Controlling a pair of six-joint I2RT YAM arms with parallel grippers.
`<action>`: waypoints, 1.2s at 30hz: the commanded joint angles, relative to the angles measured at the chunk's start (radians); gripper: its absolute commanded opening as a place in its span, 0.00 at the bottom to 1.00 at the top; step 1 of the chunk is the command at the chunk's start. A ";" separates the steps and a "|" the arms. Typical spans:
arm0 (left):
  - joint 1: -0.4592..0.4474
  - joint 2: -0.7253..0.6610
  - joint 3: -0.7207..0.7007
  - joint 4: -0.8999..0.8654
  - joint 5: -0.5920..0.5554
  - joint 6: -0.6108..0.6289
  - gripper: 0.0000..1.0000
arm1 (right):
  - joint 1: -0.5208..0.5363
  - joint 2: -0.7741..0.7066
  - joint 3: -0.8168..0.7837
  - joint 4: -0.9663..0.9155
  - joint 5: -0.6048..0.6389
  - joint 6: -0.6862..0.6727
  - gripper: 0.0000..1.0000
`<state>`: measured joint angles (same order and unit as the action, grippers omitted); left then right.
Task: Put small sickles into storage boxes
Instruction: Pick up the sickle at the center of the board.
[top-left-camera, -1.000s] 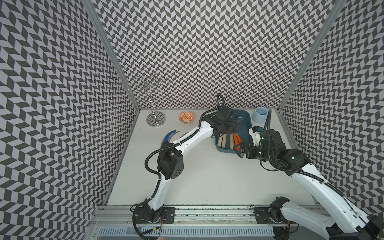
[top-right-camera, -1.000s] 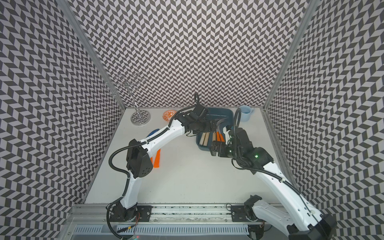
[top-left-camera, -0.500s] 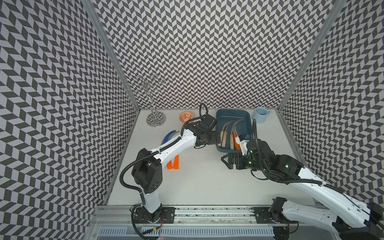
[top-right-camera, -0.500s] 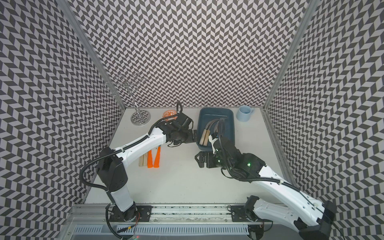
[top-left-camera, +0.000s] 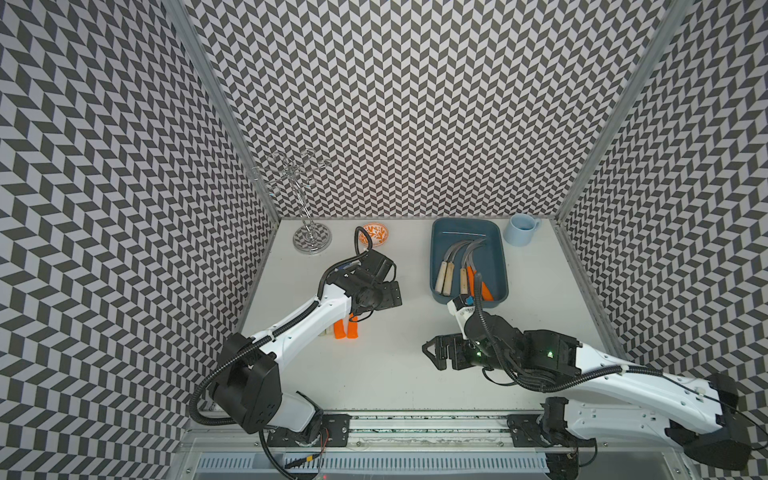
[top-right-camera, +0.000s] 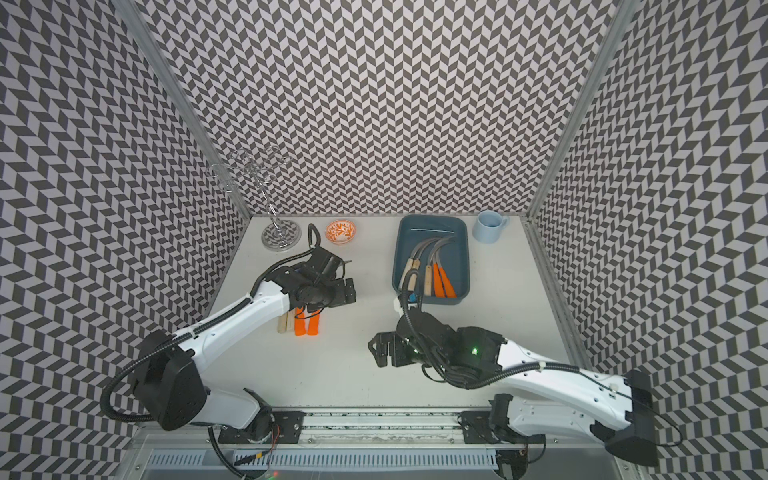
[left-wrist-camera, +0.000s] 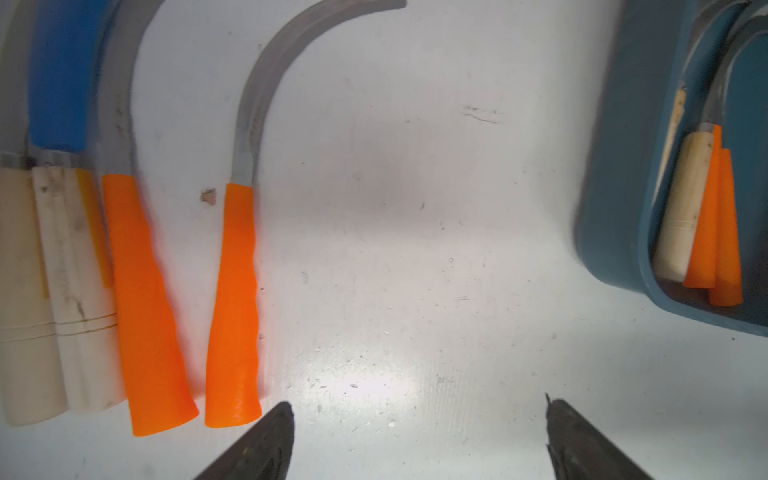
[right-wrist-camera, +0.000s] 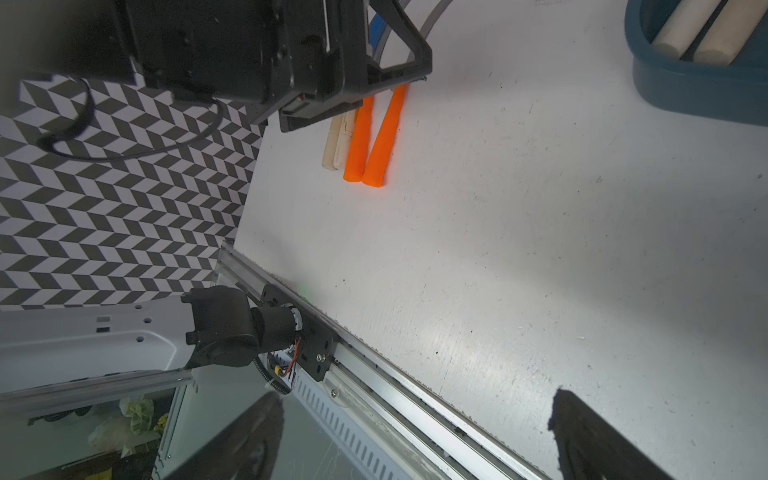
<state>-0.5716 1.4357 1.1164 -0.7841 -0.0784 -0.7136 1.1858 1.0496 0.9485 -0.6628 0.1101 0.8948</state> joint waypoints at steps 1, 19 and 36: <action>0.026 -0.035 -0.045 -0.019 -0.042 0.015 0.90 | 0.030 0.009 -0.016 0.068 0.047 0.064 1.00; 0.139 -0.024 -0.261 0.053 -0.041 0.014 0.64 | 0.040 0.040 -0.015 0.092 0.069 0.008 1.00; 0.151 0.103 -0.290 0.149 -0.048 0.091 0.61 | 0.038 0.007 -0.043 0.105 0.133 0.026 1.00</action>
<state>-0.4248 1.5173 0.8280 -0.6697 -0.1093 -0.6395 1.2209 1.0756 0.9115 -0.5972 0.2058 0.9096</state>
